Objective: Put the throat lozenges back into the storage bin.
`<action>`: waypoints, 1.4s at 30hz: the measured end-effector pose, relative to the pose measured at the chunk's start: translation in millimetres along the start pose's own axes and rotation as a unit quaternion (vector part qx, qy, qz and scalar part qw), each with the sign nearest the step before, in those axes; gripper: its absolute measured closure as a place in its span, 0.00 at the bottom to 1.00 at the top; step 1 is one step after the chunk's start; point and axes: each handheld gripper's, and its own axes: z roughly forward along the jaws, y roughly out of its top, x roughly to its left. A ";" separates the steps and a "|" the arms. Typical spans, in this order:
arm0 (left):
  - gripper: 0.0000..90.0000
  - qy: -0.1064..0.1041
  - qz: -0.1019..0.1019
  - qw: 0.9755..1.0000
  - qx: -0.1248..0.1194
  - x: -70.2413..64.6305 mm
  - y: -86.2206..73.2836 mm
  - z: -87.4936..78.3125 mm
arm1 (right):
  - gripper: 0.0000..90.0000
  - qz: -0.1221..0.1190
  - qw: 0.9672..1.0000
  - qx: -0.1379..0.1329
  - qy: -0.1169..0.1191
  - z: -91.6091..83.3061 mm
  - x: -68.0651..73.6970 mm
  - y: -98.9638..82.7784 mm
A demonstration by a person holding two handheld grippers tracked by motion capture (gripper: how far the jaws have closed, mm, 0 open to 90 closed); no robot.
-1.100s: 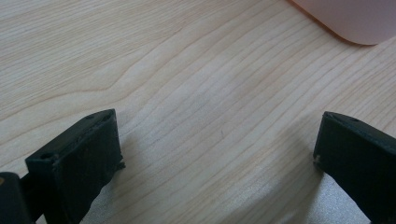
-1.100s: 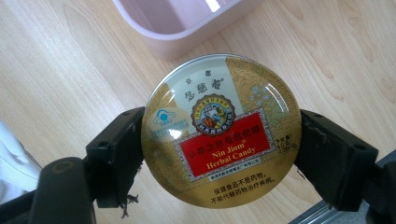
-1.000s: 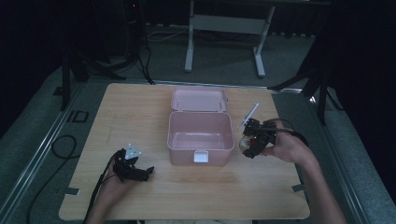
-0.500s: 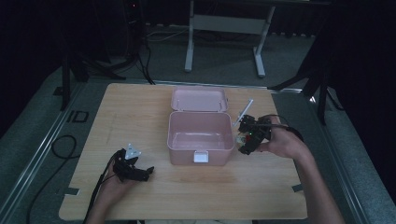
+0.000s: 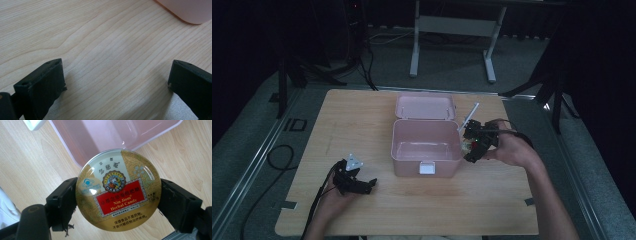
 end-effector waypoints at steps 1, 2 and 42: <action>0.01 0.000 0.000 1.000 0.000 0.0 0.0 0.0 | 0.23 -0.001 1.000 0.001 0.000 0.7 -0.2 1.3; 0.01 0.000 0.000 1.000 0.000 0.0 0.0 0.0 | 0.23 0.000 1.000 0.001 0.000 0.9 -0.2 1.9; 0.01 0.000 0.000 1.000 0.000 0.1 0.0 0.0 | 0.23 -0.021 1.000 0.004 0.005 8.5 5.5 34.9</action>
